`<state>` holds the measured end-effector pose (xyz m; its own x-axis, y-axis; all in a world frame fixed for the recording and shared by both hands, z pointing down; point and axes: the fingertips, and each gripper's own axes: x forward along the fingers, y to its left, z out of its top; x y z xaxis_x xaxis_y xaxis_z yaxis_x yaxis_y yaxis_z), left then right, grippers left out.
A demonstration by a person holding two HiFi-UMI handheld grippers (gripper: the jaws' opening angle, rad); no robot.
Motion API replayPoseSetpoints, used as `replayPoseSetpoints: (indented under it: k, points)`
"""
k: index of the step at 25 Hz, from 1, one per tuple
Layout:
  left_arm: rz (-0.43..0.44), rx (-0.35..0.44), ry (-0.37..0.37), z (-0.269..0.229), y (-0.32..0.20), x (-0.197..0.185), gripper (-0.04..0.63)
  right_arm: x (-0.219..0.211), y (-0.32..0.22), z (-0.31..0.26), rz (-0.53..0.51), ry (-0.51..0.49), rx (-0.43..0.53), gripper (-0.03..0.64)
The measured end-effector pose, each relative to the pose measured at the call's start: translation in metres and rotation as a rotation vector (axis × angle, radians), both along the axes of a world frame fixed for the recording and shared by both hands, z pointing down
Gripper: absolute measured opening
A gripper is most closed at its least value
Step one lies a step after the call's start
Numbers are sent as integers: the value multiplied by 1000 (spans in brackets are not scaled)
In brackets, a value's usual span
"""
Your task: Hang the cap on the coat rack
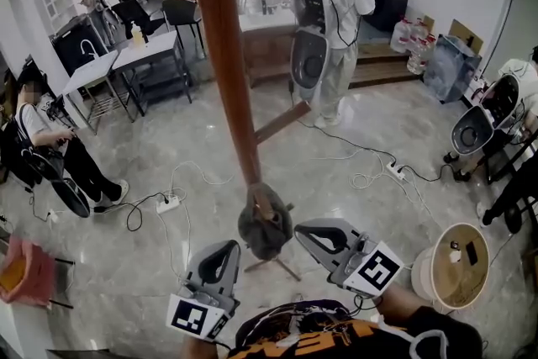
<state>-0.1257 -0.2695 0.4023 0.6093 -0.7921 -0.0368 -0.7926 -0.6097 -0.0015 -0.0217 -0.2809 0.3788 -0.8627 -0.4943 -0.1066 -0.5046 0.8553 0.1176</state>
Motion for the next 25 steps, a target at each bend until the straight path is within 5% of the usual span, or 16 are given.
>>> replayPoseSetpoints:
  k: [25]
  points:
    - [10,7,-22,-5,-11,9,25,6,-11,-4,-1,0,-1,14]
